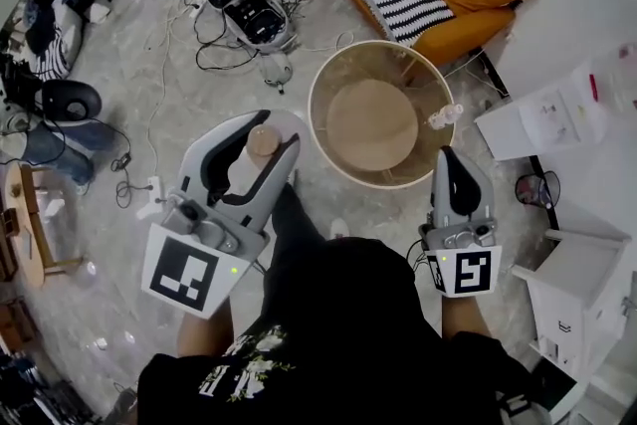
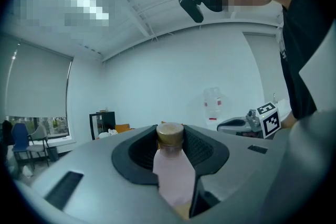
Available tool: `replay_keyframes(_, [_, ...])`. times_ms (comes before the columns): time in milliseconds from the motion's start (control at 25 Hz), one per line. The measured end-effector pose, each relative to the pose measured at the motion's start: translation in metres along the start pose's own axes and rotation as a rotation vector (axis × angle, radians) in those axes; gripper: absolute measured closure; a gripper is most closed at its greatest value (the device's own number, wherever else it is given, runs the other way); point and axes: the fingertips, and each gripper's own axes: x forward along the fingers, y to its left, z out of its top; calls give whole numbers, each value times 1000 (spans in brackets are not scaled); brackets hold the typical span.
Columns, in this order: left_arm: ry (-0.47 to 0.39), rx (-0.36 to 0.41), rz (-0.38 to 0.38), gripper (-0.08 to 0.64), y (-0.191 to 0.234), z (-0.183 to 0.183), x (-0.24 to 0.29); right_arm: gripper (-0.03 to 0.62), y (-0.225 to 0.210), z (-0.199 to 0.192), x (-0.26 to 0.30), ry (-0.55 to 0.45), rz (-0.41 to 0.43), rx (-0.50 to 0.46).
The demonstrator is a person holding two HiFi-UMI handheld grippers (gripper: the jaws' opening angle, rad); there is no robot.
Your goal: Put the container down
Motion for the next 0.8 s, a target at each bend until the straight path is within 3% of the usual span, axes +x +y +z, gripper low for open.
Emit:
replay_keyframes(240, [0, 36, -94, 410, 48, 9, 31, 597, -3, 15, 46, -11, -93, 1])
replay_keyframes(480, [-4, 102, -232, 410, 83, 19, 80, 597, -18, 25, 78, 0, -232, -37])
replay_keyframes(800, [-29, 133, -435, 410, 114, 26, 140, 597, -30, 26, 106, 60, -431, -45])
